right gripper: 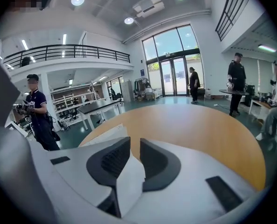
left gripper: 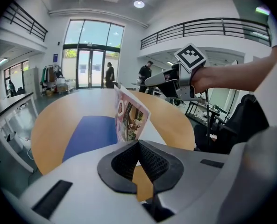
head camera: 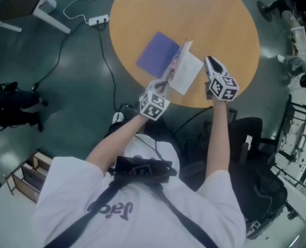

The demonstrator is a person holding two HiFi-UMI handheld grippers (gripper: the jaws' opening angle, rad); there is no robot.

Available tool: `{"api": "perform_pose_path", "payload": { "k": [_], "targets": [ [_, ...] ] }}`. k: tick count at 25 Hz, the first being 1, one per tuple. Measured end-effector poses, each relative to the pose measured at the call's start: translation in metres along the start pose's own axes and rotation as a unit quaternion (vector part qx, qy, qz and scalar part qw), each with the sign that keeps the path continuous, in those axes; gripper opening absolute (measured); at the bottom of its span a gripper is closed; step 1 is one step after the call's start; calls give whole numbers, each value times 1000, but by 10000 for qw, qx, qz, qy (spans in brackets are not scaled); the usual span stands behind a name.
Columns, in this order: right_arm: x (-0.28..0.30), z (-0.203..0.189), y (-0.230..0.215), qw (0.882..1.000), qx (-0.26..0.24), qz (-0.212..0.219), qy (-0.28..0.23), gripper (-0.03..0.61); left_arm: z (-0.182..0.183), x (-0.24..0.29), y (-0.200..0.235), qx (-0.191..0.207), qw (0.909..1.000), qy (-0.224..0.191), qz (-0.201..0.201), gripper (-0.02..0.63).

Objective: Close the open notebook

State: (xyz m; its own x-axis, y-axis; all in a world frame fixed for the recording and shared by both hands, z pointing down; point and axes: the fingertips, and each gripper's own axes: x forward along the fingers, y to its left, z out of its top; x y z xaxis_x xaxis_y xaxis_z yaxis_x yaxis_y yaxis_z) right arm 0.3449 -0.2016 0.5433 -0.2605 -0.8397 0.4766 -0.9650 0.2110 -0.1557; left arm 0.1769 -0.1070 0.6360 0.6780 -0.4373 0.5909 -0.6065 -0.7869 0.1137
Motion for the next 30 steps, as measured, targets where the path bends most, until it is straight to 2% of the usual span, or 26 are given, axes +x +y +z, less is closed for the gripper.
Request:
{"api": "perform_pose_path", "payload": {
  "k": [4, 10, 15, 21, 26, 30],
  "targets": [
    [-23, -4, -14, 9996, 104, -225, -133, 87, -13, 12, -21, 236, 9989, 294, -288, 9],
    [-56, -10, -35, 9989, 148, -427, -142, 87, -35, 34, -48, 325, 9949, 775, -556, 9],
    [-65, -26, -40, 9988, 163, -459, 31, 87, -57, 52, -64, 93, 9903, 1169, -743, 11],
    [-46, -13, -38, 9995, 25, -310, 55, 87, -60, 57, -66, 104, 9815, 1484, -1208, 11],
    [-20, 9, -32, 9997, -226, -11, 100, 87, -75, 43, -73, -340, 9767, 1470, -1527, 12],
    [15, 18, -13, 9975, -456, 453, 310, 87, -77, 22, -74, -655, 9718, 1355, -1813, 14]
  ]
}}
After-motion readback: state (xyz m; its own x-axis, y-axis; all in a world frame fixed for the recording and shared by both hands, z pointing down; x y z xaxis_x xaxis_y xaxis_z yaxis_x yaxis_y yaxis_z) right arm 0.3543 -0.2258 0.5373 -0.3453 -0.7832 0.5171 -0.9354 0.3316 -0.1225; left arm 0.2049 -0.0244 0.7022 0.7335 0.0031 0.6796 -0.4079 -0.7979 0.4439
